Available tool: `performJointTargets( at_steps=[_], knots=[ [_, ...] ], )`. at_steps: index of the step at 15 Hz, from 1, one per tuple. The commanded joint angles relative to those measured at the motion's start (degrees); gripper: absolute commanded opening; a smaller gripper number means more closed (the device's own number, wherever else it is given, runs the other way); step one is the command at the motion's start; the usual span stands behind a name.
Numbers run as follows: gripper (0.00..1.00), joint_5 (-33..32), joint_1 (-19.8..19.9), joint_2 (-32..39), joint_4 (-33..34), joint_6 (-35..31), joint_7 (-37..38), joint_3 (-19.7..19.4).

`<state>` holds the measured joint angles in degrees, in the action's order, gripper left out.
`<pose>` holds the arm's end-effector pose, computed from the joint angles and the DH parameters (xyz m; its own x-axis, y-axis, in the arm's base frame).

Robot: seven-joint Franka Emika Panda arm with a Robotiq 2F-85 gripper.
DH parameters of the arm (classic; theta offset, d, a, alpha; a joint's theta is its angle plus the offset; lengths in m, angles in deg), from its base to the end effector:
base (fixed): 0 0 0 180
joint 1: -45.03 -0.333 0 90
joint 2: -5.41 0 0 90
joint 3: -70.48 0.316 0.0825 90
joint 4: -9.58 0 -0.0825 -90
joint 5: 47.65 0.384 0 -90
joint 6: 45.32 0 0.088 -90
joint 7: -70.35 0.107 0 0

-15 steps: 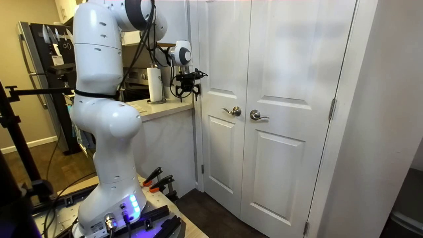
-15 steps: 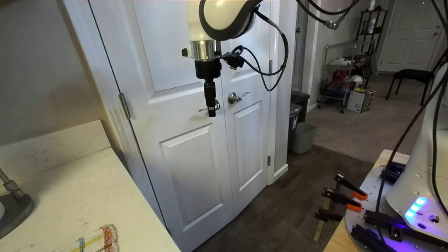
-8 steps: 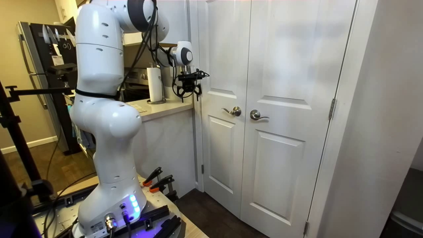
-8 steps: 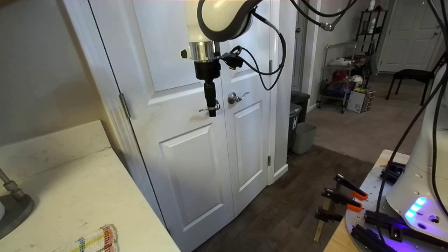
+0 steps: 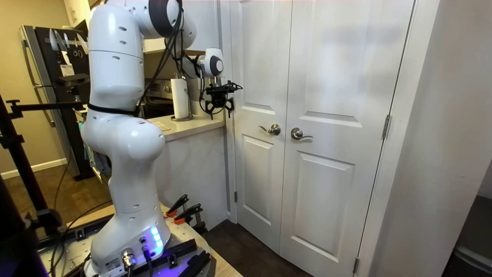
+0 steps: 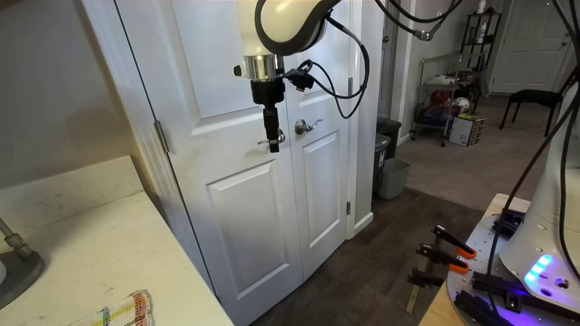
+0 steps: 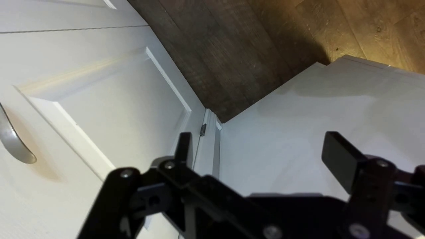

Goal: Pull open the left side of the white door

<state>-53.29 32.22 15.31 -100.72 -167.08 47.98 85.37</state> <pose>0.5354 0.2699 0.4070 0.6056 0.7957 0.0148 0.7943 -0.6054 0.0506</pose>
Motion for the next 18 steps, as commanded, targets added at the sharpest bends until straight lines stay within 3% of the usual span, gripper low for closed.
performJointTargets(
  at_steps=[1, 8, 18],
  knots=[
    [1.00, -5.28, -0.87, 0.58, -0.76, -2.34, 3.55, -0.87],
    [1.00, -17.75, 0.53, 4.08, -0.41, -11.22, -3.95, -2.90],
    [1.00, -26.23, 4.10, 8.60, 1.49, -23.33, -15.16, -7.36]
  ],
)
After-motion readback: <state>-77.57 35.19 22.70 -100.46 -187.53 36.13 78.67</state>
